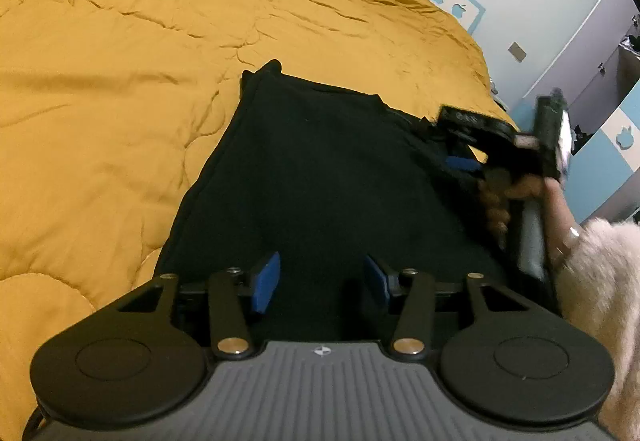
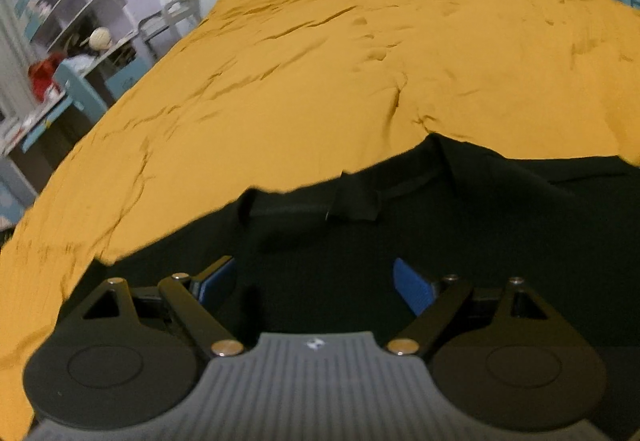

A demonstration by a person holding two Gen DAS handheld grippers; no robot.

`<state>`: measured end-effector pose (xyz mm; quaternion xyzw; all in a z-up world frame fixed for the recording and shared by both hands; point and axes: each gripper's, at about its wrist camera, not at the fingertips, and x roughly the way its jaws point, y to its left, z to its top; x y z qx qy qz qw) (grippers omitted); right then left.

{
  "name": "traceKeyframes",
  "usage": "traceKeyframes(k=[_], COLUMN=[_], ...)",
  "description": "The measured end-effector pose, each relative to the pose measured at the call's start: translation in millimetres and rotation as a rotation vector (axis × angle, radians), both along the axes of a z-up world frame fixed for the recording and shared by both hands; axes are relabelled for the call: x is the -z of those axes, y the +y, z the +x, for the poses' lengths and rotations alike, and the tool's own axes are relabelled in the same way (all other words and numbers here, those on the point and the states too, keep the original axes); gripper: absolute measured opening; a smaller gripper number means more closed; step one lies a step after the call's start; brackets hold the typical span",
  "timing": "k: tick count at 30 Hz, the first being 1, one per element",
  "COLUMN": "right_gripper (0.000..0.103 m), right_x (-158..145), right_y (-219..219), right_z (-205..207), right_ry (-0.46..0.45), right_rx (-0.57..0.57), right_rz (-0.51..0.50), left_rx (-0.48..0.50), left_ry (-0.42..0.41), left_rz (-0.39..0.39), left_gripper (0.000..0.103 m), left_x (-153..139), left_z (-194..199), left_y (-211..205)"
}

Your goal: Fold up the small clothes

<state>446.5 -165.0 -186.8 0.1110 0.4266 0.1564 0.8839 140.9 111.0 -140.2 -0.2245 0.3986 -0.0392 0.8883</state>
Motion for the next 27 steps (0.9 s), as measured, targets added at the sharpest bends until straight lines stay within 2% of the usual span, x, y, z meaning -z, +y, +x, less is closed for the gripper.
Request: traceKeyframes(k=[5, 9, 14, 17, 19, 21, 27], right_gripper=[0.081, 0.081, 0.081, 0.081, 0.081, 0.081, 0.082], right_x=[-18.8, -28.8, -50.6, -52.7, -52.8, -49.3, -37.1], right_y=[-12.4, -21.0, -30.1, -37.5, -38.2, -38.4, -41.2], right_z=[-56.3, -111.1, -181.1, -215.4, -233.7, -244.2, -246.8], right_ry=[0.044, 0.135, 0.109, 0.190, 0.171, 0.134, 0.126], right_rx=[-0.040, -0.086, -0.140, -0.122, -0.119, -0.121, -0.081], right_rz=[-0.014, -0.049, -0.070, -0.036, -0.033, -0.037, -0.003], left_rx=[0.013, 0.023, 0.033, 0.038, 0.045, 0.052, 0.065], left_ry=[0.000, 0.000, -0.002, -0.005, -0.006, -0.007, 0.001], left_rz=[0.021, 0.033, 0.041, 0.044, 0.048, 0.054, 0.059], left_gripper=[0.058, 0.058, 0.058, 0.059, 0.058, 0.058, 0.058], left_x=[-0.2, 0.2, -0.2, 0.6, 1.4, 1.4, 1.8], left_z=[-1.0, -0.8, -2.2, -2.9, -3.0, -3.6, -1.3], left_y=[-3.0, -3.2, -4.3, -4.1, -4.5, -5.3, -4.6])
